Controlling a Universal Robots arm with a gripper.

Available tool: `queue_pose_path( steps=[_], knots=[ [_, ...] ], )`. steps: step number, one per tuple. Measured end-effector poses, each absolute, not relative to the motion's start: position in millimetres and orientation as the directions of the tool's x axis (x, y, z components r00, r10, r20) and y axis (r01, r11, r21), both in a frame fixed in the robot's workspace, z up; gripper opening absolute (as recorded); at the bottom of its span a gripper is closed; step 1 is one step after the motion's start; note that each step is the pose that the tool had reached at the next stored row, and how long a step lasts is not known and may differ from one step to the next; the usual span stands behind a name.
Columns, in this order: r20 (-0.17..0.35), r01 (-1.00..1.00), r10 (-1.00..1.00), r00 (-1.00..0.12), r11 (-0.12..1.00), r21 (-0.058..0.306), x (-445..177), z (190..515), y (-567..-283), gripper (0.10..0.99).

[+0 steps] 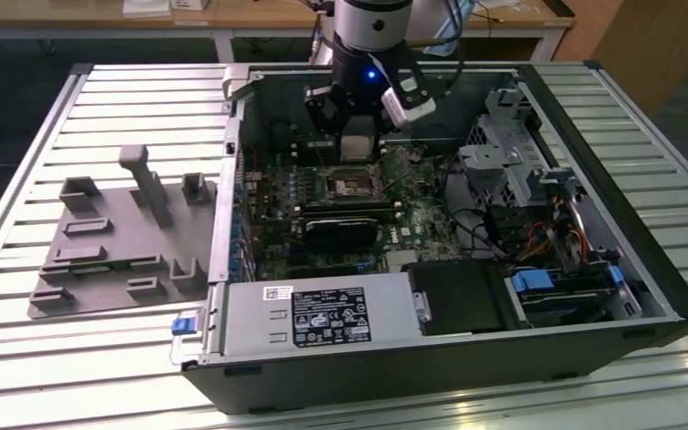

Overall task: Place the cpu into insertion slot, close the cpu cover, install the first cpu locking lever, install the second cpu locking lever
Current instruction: 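Place the cpu into insertion slot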

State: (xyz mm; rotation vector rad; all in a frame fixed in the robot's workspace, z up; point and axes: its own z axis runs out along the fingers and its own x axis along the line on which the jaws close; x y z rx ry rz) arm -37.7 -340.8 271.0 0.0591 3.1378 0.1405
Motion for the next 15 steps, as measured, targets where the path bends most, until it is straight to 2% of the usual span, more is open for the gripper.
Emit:
queue_pose_path(
  steps=[15],
  knots=[
    [0.001, 0.299, 0.3, -0.954, 0.95, 0.089, -37.6, 263.4, -340.8, 0.541]
  ],
)
